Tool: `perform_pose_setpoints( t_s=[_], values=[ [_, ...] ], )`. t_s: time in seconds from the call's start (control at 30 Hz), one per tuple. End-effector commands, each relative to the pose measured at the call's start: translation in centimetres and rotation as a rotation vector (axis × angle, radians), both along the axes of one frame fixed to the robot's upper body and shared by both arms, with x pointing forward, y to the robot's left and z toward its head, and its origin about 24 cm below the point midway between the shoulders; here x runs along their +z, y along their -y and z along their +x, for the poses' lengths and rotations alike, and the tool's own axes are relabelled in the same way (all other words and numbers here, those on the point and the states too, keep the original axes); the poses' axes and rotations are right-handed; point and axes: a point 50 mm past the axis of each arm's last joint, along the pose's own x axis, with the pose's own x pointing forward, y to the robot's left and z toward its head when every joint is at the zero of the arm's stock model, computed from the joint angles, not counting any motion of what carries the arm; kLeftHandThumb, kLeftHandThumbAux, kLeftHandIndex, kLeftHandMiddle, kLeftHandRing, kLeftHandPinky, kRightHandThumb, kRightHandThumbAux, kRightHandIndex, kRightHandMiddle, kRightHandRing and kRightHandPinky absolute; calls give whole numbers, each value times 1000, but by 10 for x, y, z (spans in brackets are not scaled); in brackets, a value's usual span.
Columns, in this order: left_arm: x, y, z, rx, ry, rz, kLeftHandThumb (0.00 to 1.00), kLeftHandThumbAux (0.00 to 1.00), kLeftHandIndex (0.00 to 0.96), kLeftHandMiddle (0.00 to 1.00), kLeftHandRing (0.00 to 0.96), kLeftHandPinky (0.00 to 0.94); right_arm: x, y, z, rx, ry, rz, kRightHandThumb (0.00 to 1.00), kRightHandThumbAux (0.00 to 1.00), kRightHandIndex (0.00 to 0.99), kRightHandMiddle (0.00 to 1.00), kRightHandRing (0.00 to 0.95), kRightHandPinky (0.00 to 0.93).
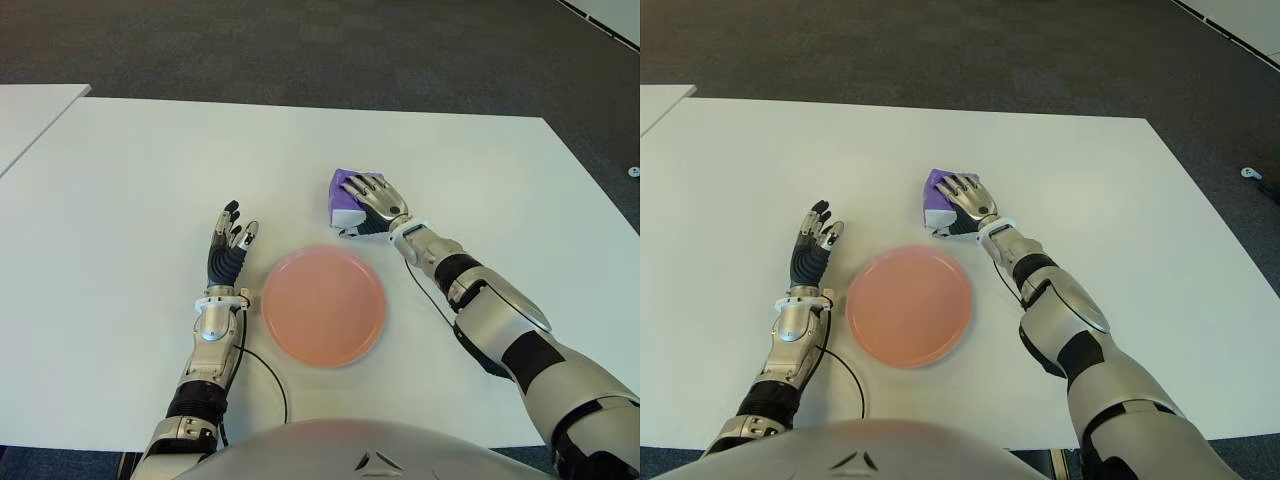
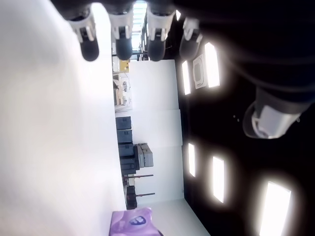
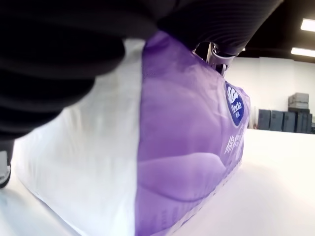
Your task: Put the tissue paper into the plate.
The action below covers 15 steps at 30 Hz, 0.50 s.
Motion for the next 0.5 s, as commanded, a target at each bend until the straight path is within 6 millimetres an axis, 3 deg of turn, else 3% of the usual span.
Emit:
perform_pose_setpoints(
  t_s=[0.03, 0.1, 0.17, 0.33, 0.4, 0.5],
  values=[
    [-24, -1, -15, 18, -130, 1, 0, 444, 0, 0, 0, 0, -57, 14, -37, -56, -288, -71, 731, 415, 271, 378, 382, 383],
    [-24, -1, -15, 18, -128, 2, 0, 444, 0, 0, 0, 0, -59, 14, -39, -82, -273, -34, 767, 420, 341, 459, 466, 446],
    [-23, -2, -15, 16, -124, 5, 0, 445, 0, 0, 0, 0, -60, 13, -40, -99, -250, -4, 749, 582, 395, 555, 568, 529],
    [-23, -2, -16, 12, -124, 7, 0, 442, 0, 0, 0, 0, -61, 11, -42, -124, -213, 51, 834, 661, 393, 533, 684, 647],
    [-23, -2, -16, 13, -126, 7, 0, 441, 0, 0, 0, 0, -61, 11, -43, -144, -209, 82, 843, 669, 394, 529, 701, 637],
    [-22, -2, -16, 16, -128, 6, 0, 439, 0, 0, 0, 0, -62, 9, -43, -191, -234, 158, 921, 672, 400, 524, 711, 523]
  ],
)
